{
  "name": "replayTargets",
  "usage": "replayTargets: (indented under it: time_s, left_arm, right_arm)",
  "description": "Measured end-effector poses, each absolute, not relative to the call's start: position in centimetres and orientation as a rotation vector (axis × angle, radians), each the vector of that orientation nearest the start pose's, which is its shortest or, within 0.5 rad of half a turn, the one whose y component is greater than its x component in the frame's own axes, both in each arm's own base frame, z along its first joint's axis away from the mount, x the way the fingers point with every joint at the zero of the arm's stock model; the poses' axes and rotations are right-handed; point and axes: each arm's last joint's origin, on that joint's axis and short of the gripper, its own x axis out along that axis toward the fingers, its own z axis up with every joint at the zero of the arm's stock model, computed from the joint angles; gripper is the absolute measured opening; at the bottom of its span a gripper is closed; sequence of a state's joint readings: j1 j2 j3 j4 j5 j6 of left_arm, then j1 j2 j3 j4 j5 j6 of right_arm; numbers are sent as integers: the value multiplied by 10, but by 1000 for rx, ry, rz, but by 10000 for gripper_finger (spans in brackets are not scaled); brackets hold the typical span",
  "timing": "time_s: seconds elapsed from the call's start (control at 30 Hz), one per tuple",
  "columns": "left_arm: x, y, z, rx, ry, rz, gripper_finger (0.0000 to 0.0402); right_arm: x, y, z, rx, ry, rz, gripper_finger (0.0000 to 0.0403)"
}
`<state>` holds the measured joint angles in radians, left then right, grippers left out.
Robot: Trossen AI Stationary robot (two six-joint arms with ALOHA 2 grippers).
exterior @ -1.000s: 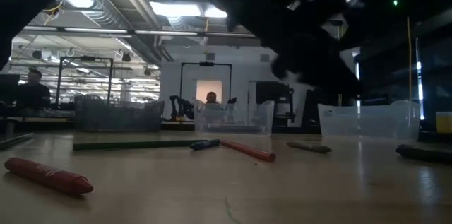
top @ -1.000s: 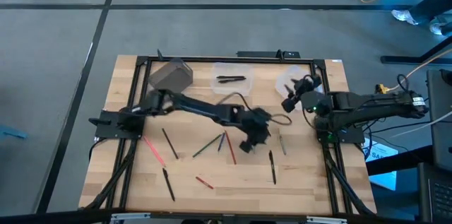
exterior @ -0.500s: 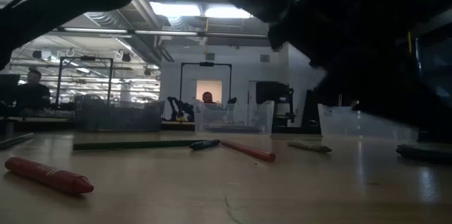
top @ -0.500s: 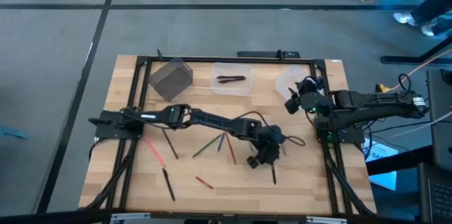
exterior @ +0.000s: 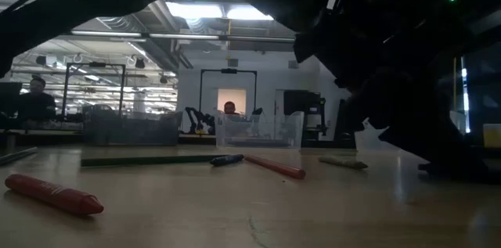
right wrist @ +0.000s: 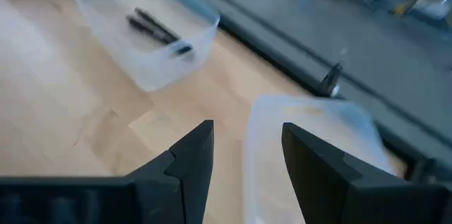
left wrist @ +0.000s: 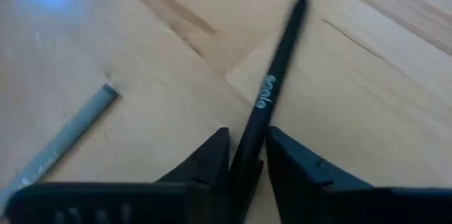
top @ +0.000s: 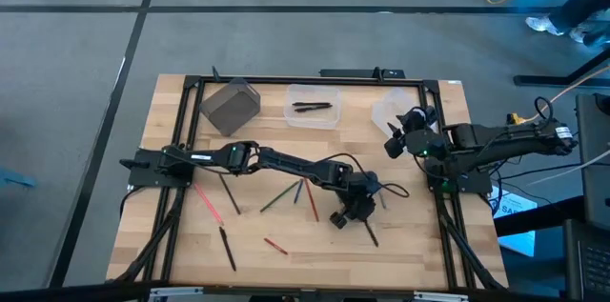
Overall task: Sort crayons/erasers/pens/pencils in bins
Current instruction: Put the black pen into the left transparent bin
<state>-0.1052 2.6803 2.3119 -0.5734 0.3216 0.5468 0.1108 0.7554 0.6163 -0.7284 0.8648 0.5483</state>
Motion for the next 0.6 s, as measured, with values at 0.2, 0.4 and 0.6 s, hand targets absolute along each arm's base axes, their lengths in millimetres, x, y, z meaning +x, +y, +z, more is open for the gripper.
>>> replayTargets:
  time_s: [0.2,0.4,0.6]
  left_arm:
    - [556,-68,110,337,870,-583,19]
    - [553,-67,121,308,892,-542,17]
    - [549,-58,138,294,919,-477,20]
  right_arm:
    - [135,7,246,28,474,-894,172]
    - [132,18,249,-22,400,-896,172]
    - [128,31,251,-92,304,-896,172]
